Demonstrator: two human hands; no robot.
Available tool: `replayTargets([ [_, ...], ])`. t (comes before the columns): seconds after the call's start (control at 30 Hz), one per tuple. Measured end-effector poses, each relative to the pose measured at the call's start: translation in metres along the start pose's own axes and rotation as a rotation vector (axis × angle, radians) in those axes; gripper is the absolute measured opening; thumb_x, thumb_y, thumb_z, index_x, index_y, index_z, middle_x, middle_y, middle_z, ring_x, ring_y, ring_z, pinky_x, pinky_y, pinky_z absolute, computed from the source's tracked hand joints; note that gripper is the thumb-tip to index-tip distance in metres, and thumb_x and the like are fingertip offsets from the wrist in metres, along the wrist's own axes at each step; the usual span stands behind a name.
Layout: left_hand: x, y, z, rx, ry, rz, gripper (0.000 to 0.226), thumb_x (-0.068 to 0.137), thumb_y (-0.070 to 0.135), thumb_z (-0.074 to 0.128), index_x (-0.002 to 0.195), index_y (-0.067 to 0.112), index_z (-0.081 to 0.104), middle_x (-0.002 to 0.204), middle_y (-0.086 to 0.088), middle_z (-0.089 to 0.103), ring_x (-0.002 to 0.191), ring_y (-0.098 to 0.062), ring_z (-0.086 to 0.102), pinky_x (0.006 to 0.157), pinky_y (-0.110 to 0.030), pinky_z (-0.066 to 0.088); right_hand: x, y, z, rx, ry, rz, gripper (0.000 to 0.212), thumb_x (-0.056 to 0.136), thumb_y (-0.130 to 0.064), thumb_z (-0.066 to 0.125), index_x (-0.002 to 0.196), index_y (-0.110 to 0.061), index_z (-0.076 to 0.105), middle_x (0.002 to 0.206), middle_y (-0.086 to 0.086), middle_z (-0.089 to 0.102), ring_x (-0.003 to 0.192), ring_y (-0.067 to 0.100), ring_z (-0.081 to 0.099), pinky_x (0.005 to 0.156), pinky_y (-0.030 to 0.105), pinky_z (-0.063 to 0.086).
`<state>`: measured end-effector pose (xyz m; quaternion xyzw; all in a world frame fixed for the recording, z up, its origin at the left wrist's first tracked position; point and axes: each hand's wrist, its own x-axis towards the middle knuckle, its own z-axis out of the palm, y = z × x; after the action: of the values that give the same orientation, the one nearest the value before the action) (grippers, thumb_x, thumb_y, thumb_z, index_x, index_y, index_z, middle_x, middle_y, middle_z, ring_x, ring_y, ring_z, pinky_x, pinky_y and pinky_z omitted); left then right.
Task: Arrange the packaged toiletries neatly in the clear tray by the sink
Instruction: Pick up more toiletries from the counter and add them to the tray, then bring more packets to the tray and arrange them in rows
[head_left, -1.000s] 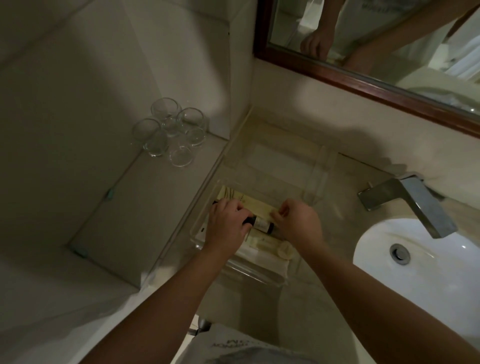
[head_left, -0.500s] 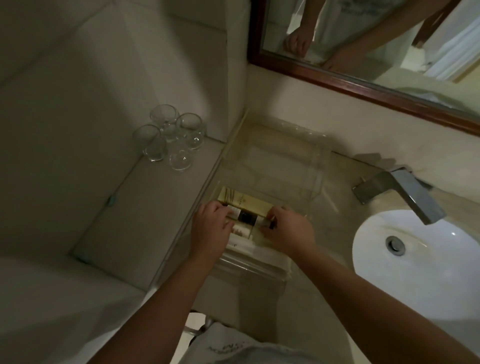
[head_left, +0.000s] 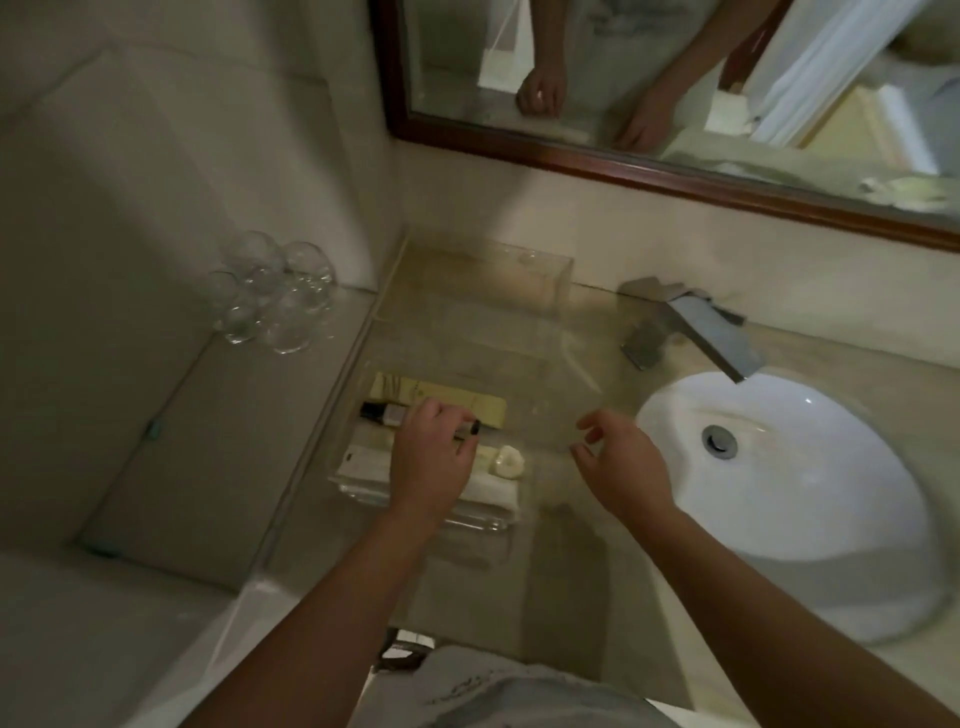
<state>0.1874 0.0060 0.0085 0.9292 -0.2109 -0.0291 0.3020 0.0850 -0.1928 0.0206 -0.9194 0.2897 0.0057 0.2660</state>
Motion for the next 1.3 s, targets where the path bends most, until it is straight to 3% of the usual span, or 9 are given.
replayTargets([
  [0.3,-0.051,0.148,0.101,-0.003,-0.157,0.148,0.030,0.077,0.029,0.050,0.099,0.018,0.067,0.099,-0.004,0.061,0.097,-0.023,0.056,0.087,-0.034,0.045,-0.063,0.153,-0.074,0.073,0.067,0.075,0.024,0.086,-0.035,0.065,0.108,-0.031,0.058,0.095,-0.012,0.060,0.080,0.009,0.058,0.070,0.028,0.046],
  [0.43,-0.090,0.233,0.150,-0.154,-0.193,0.168,0.022,0.078,0.017,0.066,0.101,0.017,0.066,0.100,-0.002,0.058,0.094,-0.019,0.055,0.084,-0.033,0.047,-0.089,0.230,-0.113,0.095,0.120,0.127,0.023,0.083,-0.036,0.066,0.105,-0.031,0.059,0.090,-0.013,0.060,0.076,0.007,0.057,0.068,0.025,0.044],
  [0.57,-0.118,0.303,0.182,-0.168,-0.276,0.276,0.024,0.080,0.018,0.068,0.103,0.018,0.065,0.101,-0.001,0.058,0.093,-0.019,0.057,0.081,-0.033,0.049,-0.123,0.293,-0.149,0.115,0.172,0.245,0.022,0.083,-0.035,0.067,0.102,-0.031,0.058,0.086,-0.013,0.059,0.077,0.007,0.057,0.067,0.025,0.043],
  [0.83,-0.126,0.371,0.234,-0.167,-0.485,0.425,0.024,0.082,0.022,0.066,0.105,0.024,0.062,0.101,0.007,0.053,0.082,-0.010,0.054,0.074,-0.022,0.042,-0.164,0.372,-0.180,0.183,0.263,0.536,0.024,0.083,-0.035,0.065,0.105,-0.029,0.059,0.092,-0.011,0.062,0.084,0.011,0.061,0.072,0.029,0.047],
  [0.97,-0.129,0.407,0.267,-0.183,-0.578,0.480,0.028,0.080,0.020,0.067,0.107,0.021,0.061,0.104,0.002,0.054,0.079,-0.012,0.053,0.074,-0.026,0.045,-0.182,0.401,-0.188,0.149,0.292,0.586,0.025,0.082,-0.036,0.065,0.105,-0.027,0.059,0.096,-0.009,0.064,0.088,0.013,0.061,0.076,0.031,0.048],
  [1.1,-0.142,0.437,0.295,-0.132,-0.690,0.478,0.034,0.080,0.023,0.065,0.113,0.021,0.058,0.109,0.002,0.052,0.089,-0.015,0.055,0.080,-0.031,0.047,-0.196,0.437,-0.199,0.184,0.288,0.670,0.026,0.080,-0.035,0.064,0.104,-0.029,0.057,0.097,-0.008,0.062,0.089,0.015,0.061,0.074,0.031,0.048],
  [1.2,-0.149,0.460,0.320,-0.060,-0.732,0.439,0.036,0.081,0.025,0.061,0.116,0.019,0.056,0.114,-0.002,0.052,0.098,-0.020,0.055,0.086,-0.036,0.047,-0.197,0.466,-0.212,0.177,0.258,0.665,0.027,0.084,-0.036,0.064,0.108,-0.027,0.058,0.101,-0.005,0.064,0.093,0.017,0.062,0.071,0.031,0.046],
  [1.3,-0.159,0.479,0.340,-0.022,-0.712,0.414,0.034,0.082,0.028,0.060,0.113,0.016,0.056,0.112,-0.006,0.053,0.099,-0.025,0.056,0.083,-0.039,0.047,-0.195,0.496,-0.227,0.107,0.166,0.567,0.037,0.084,-0.032,0.068,0.118,-0.025,0.056,0.115,-0.001,0.062,0.103,0.020,0.060,0.080,0.032,0.048],
])
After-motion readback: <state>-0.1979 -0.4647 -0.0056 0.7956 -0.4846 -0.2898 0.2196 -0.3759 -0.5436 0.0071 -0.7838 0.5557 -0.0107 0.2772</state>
